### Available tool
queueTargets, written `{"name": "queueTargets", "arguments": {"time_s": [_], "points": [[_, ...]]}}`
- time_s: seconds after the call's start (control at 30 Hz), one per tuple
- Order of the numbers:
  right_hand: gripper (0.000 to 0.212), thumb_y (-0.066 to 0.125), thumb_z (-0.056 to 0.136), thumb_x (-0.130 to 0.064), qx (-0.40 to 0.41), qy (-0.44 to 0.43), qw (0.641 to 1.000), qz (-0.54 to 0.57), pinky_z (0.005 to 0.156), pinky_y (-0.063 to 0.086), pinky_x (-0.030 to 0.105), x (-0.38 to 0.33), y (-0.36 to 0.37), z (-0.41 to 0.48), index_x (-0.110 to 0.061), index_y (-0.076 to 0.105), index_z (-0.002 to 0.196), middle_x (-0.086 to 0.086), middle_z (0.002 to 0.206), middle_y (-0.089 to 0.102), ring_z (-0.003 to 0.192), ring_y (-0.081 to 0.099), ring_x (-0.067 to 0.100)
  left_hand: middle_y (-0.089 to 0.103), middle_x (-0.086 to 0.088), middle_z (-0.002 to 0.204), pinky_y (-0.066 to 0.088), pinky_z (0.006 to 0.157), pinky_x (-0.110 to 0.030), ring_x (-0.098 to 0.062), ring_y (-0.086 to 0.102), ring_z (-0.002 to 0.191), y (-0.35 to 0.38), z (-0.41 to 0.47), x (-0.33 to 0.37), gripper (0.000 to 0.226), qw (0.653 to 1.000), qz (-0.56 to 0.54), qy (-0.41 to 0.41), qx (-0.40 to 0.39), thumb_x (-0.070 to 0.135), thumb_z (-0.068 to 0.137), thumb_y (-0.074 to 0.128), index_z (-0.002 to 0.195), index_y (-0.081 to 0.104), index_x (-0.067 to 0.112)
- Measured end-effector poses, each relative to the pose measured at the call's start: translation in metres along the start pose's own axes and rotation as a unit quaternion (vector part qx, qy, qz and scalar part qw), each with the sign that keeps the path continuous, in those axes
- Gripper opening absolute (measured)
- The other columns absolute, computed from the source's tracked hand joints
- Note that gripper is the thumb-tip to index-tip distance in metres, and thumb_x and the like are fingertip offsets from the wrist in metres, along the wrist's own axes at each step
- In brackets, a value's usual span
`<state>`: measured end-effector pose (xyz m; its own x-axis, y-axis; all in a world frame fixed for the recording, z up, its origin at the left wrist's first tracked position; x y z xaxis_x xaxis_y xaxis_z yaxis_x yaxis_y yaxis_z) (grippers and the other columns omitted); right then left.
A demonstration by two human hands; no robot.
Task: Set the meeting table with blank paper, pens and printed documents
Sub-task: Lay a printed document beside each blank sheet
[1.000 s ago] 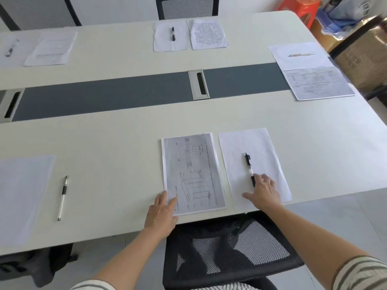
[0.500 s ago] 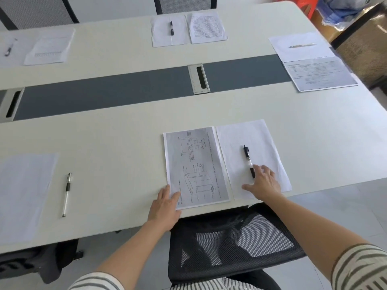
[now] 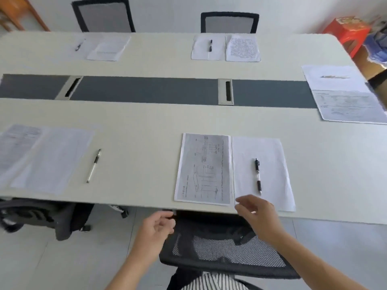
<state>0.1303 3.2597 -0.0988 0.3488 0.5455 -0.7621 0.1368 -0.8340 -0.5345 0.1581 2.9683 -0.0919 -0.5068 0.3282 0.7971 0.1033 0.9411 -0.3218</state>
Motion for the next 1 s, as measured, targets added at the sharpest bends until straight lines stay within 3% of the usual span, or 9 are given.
{"name": "queueTargets", "arguments": {"time_s": [0.1,0.17,0.27,0.43,0.63,0.77,1.0], "points": [[0.009,0.071,0.085,-0.025,-0.080,0.006,0.996,0.044,0.070,0.061,0.043,-0.005,0.017,-0.024,-0.033,0.072,0.090,0.000,0.075,0.074,0.066,0.068,0.017,0.076,-0.009,0.080,0.055,0.069,-0.033,-0.019,0.072,0.071,-0.005,-0.059,-0.016,0.015,0.993,-0.089,-0.046,0.056,0.005,0.089,0.063,0.095,0.069,0.017],[0.009,0.070,0.086,-0.024,-0.125,-0.009,0.991,0.041,0.067,0.058,0.037,-0.014,0.033,-0.040,-0.030,0.072,0.092,-0.001,0.075,0.074,0.061,0.064,0.010,0.076,-0.010,0.078,0.054,0.068,-0.035,-0.018,0.070,0.069,-0.010,-0.094,-0.033,0.014,0.985,-0.127,-0.079,0.090,0.004,0.089,0.063,0.093,0.070,0.015],[0.010,0.070,0.088,-0.019,-0.188,-0.054,0.980,0.031,0.063,0.048,0.015,-0.039,0.058,-0.065,-0.025,0.072,0.094,-0.009,0.076,0.075,0.064,0.064,-0.001,0.076,-0.009,0.077,0.055,0.062,-0.029,-0.020,0.071,0.069,-0.022,-0.141,-0.056,0.009,0.969,-0.183,-0.098,0.137,0.011,0.087,0.067,0.096,0.069,0.012],[0.011,0.070,0.087,-0.018,-0.280,-0.115,0.953,-0.004,0.068,0.051,0.019,-0.096,0.110,-0.098,-0.027,0.072,0.092,-0.009,0.080,0.076,0.072,0.069,0.002,0.076,-0.012,0.079,0.054,0.064,-0.031,-0.020,0.070,0.068,-0.062,-0.192,-0.080,0.026,0.933,-0.261,-0.101,0.227,0.021,0.075,0.070,0.097,0.069,0.008],[0.010,0.073,0.085,-0.015,-0.313,-0.196,0.929,-0.019,0.070,0.054,0.020,-0.174,0.202,-0.135,-0.024,0.074,0.090,-0.004,0.078,0.076,0.073,0.070,0.008,0.076,-0.012,0.080,0.056,0.061,-0.029,-0.020,0.071,0.068,-0.157,-0.243,-0.125,0.035,0.897,-0.301,-0.067,0.316,0.026,0.068,0.064,0.096,0.070,0.007],[0.013,0.072,0.086,-0.013,-0.325,-0.236,0.916,0.017,0.062,0.048,0.014,-0.231,0.277,-0.173,-0.025,0.073,0.090,-0.004,0.076,0.076,0.063,0.065,0.001,0.076,-0.012,0.081,0.056,0.065,-0.031,-0.022,0.071,0.070,-0.243,-0.280,-0.160,0.011,0.882,-0.287,-0.034,0.372,0.011,0.087,0.068,0.097,0.070,0.006],[0.014,0.070,0.086,-0.012,-0.324,-0.254,0.907,0.084,0.066,0.051,0.020,-0.311,0.361,-0.211,-0.022,0.072,0.095,0.000,0.082,0.076,0.075,0.072,0.012,0.075,-0.014,0.080,0.054,0.069,-0.036,-0.025,0.071,0.071,-0.362,-0.300,-0.188,0.014,0.869,-0.284,0.006,0.406,0.002,0.091,0.057,0.097,0.070,0.005]]}}
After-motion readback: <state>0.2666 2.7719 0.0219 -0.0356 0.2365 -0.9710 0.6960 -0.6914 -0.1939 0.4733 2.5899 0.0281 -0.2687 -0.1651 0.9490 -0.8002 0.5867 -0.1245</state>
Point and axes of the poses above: each hand's wrist, its own z-axis towards the middle knuckle, its own y-axis out of the palm, x = y × z, the point moved 3 cm from there along z, towards the middle knuckle
